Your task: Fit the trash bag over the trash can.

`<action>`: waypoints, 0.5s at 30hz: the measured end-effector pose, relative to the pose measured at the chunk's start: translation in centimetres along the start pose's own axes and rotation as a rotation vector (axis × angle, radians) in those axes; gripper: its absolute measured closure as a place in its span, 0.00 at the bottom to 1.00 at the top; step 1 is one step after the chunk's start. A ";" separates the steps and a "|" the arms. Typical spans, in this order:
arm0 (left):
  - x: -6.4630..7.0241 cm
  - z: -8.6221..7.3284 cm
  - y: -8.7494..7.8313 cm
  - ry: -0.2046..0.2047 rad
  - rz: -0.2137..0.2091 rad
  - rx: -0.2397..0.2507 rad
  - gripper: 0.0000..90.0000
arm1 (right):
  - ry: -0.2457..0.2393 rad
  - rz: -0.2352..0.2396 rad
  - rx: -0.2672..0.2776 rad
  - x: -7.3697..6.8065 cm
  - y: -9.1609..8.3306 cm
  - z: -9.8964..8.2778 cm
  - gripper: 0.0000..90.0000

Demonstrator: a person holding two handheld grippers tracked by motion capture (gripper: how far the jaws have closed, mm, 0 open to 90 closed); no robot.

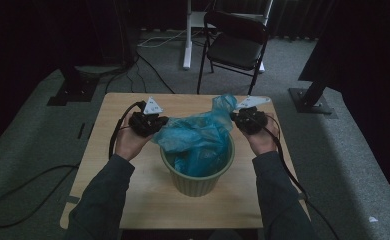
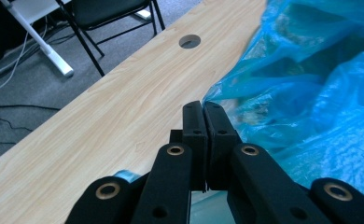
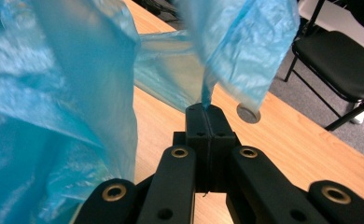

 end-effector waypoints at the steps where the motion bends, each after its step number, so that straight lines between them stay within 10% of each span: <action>1: -0.1 0.0 0.1 -0.005 -0.002 0.001 0.98 | 0.002 -0.001 -0.006 0.0 0.1 -0.2 1.00; 15: -0.7 -0.2 2.6 -0.089 -0.043 0.004 0.98 | 0.045 0.002 -0.046 0.5 0.9 -2.5 1.00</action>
Point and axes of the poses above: each handheld gripper's, and its own axes: y roughly forward along the jaws, z roughly out of its top, x roughly to its right, the point moved 6 cm from there along y, roughly forward along the jaws, and after that the axes turned 3 degrees about -x, right-handed, at the moved point
